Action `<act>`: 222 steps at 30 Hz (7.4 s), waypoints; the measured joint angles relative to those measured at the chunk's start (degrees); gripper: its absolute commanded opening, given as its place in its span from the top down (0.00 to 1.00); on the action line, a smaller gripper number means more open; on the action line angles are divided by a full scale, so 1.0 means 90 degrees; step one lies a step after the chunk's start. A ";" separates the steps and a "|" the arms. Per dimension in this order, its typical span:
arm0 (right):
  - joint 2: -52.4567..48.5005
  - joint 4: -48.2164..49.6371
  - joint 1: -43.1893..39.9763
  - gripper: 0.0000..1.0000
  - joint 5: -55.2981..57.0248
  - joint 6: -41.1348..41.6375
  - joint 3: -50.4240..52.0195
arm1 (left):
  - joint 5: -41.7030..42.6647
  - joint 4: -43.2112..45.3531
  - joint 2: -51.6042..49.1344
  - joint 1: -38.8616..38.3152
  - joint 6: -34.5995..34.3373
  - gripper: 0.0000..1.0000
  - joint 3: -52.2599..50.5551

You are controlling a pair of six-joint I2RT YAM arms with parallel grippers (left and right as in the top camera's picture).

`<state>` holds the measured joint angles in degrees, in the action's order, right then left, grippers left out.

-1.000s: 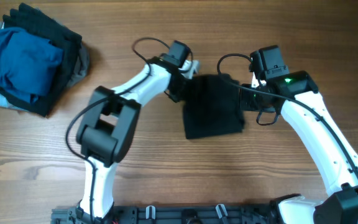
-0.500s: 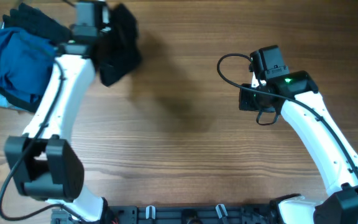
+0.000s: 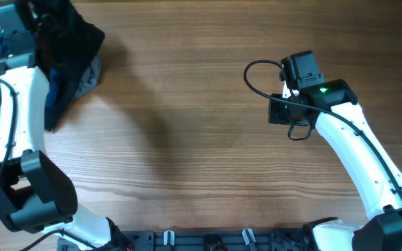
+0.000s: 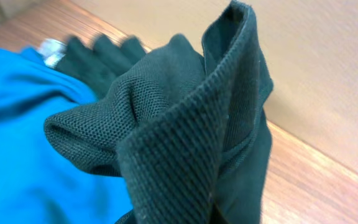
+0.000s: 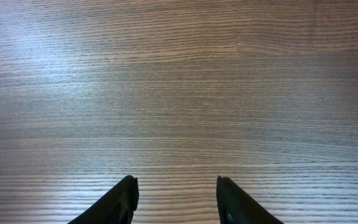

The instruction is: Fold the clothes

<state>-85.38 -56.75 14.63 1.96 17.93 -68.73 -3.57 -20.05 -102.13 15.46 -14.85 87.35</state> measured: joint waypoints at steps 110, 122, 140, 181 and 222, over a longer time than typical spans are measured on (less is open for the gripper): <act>0.5642 0.0551 -0.1358 0.00 0.0175 0.0104 0.1683 | 0.0206 -0.3580 0.8077 -0.3089 -0.0653 0.00 -0.4272; 0.5649 0.0515 -0.1358 0.00 0.0175 0.0129 0.1749 | 0.0206 -0.3580 0.8077 -0.3089 -0.0673 0.00 -0.4286; 0.9352 0.5741 -0.1098 0.00 -0.0340 -0.0974 0.6275 | 0.0187 -0.3585 0.8075 -0.3089 -0.0675 0.00 -0.4311; 0.9394 0.6307 -0.1100 0.00 -0.0330 -0.2365 0.7599 | 0.0187 -0.3582 0.8075 -0.3087 -0.0675 0.00 -0.4320; 0.9403 0.6307 -0.1100 0.00 -0.0330 -0.2368 0.7599 | 0.0289 0.1773 1.1254 -0.1627 -0.0597 0.00 -0.9641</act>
<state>-0.75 0.01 4.73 -1.02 -3.38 -0.34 -0.97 -4.10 -0.84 0.82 -20.23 0.58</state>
